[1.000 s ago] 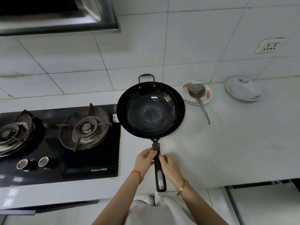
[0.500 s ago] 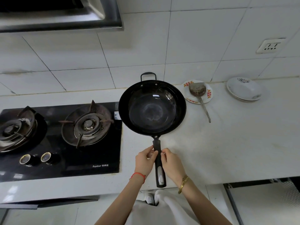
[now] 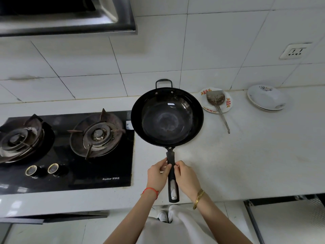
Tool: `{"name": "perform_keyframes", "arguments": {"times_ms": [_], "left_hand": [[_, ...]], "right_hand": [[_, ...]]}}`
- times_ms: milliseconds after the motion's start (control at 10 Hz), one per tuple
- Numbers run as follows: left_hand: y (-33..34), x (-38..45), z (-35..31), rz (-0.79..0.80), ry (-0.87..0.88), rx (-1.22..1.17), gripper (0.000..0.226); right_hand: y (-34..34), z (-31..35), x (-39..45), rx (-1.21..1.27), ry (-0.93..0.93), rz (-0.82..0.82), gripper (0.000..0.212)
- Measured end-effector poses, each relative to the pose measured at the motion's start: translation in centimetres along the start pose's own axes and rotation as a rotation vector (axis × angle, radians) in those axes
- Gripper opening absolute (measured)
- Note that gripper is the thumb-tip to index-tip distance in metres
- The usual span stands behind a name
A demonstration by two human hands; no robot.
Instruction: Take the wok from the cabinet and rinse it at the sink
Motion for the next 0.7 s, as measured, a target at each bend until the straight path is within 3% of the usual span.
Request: {"name": "perform_keyframes", "arguments": {"times_ms": [700], "left_hand": [[-1.2,0.1,1.4,0.006,-0.003,-0.027,0.033]], "right_hand": [[-0.5,-0.3,0.0,0.046,0.047,-0.001,0.03]]}}
Point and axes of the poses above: each hand's wrist, its own x-axis towards the middle knuckle, its own y-axis out of the palm, z = x × y, the point moved 1 cm from there along x, towards the middle knuckle
